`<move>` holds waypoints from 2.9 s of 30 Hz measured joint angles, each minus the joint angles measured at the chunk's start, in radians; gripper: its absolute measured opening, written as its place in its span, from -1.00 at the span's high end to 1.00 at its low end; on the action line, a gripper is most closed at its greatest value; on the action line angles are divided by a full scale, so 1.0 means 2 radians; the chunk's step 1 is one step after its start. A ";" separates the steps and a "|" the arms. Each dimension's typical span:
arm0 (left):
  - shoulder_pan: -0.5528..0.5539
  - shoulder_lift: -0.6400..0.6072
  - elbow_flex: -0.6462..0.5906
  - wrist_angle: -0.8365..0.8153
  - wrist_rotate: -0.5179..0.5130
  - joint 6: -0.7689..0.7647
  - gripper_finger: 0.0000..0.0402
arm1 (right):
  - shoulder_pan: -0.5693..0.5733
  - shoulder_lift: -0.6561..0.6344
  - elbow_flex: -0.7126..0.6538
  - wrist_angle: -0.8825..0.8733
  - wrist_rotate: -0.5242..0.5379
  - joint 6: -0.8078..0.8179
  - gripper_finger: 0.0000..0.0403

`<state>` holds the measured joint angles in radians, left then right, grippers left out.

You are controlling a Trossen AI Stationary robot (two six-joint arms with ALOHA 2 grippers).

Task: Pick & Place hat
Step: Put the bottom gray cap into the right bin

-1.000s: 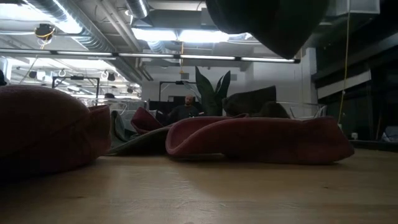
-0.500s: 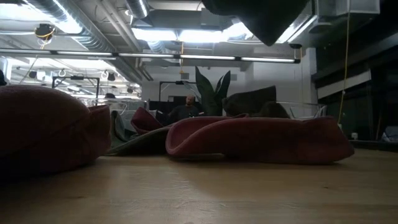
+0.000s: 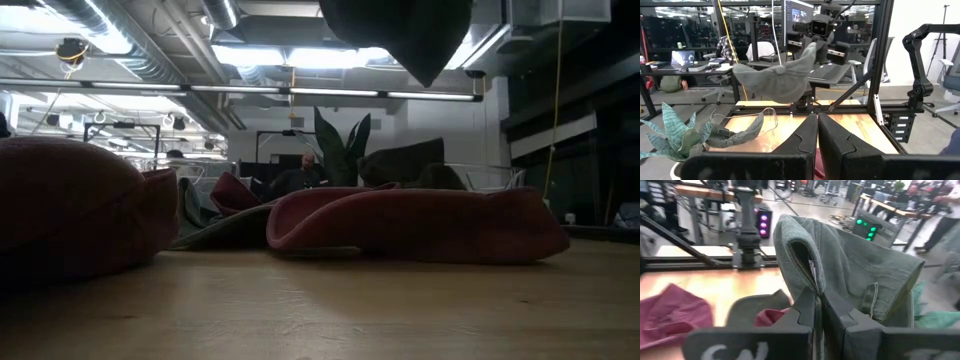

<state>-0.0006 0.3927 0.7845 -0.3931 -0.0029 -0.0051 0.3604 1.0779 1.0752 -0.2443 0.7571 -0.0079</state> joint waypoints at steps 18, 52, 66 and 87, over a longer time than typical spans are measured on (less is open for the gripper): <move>0.000 0.000 0.000 0.000 0.000 0.000 0.94 | -0.093 0.000 0.000 -0.007 0.000 -0.110 0.91; 0.000 0.000 0.000 0.000 0.000 0.000 0.95 | -0.285 -0.047 0.000 -0.139 -0.178 -0.252 0.92; 0.000 0.000 0.000 0.000 0.000 0.000 0.96 | -0.339 -0.080 -0.087 -0.093 -0.224 -0.278 0.92; 0.000 0.000 0.000 0.000 0.000 0.000 0.94 | -0.379 -0.109 -0.227 0.031 -0.273 -0.288 0.91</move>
<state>-0.0006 0.3925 0.7845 -0.3931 -0.0029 -0.0050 -0.3974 0.8596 0.6220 -0.1817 0.2119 -0.5845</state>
